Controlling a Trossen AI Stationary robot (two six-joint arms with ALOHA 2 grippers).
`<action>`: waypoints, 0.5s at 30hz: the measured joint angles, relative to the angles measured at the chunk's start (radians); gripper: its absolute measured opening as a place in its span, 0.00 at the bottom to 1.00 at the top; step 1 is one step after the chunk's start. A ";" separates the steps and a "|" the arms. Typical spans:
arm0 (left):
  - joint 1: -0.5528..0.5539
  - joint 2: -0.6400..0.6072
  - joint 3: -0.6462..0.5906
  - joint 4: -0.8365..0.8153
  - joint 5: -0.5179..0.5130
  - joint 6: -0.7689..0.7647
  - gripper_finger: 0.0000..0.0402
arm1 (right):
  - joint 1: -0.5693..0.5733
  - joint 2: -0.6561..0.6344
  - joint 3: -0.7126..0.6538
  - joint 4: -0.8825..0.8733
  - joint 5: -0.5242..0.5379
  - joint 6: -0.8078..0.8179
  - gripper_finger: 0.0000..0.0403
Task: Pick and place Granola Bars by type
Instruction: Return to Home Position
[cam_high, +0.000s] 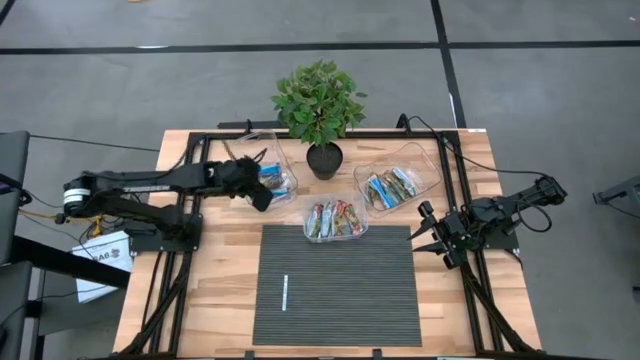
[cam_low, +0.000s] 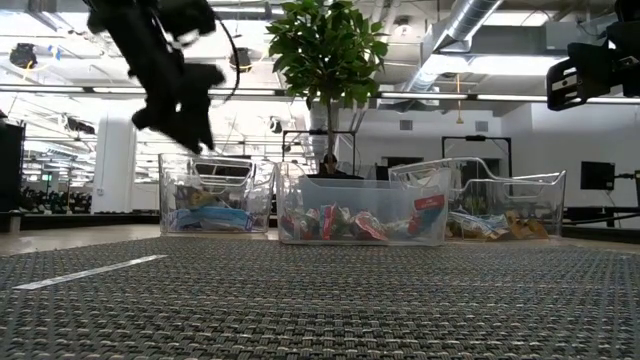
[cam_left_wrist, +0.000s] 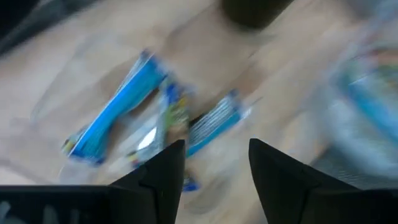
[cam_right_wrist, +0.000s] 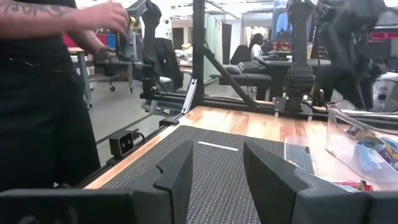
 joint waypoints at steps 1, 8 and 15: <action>-0.019 -0.029 0.000 0.015 -0.002 -0.002 0.42 | 0.000 0.000 0.000 0.000 0.000 0.000 0.34; -0.230 -0.187 0.002 0.150 -0.034 -0.024 0.42 | 0.000 0.000 0.000 0.000 0.000 0.000 0.33; -0.404 -0.201 0.002 0.213 -0.142 -0.163 0.42 | 0.000 0.000 0.000 0.001 0.000 0.000 0.34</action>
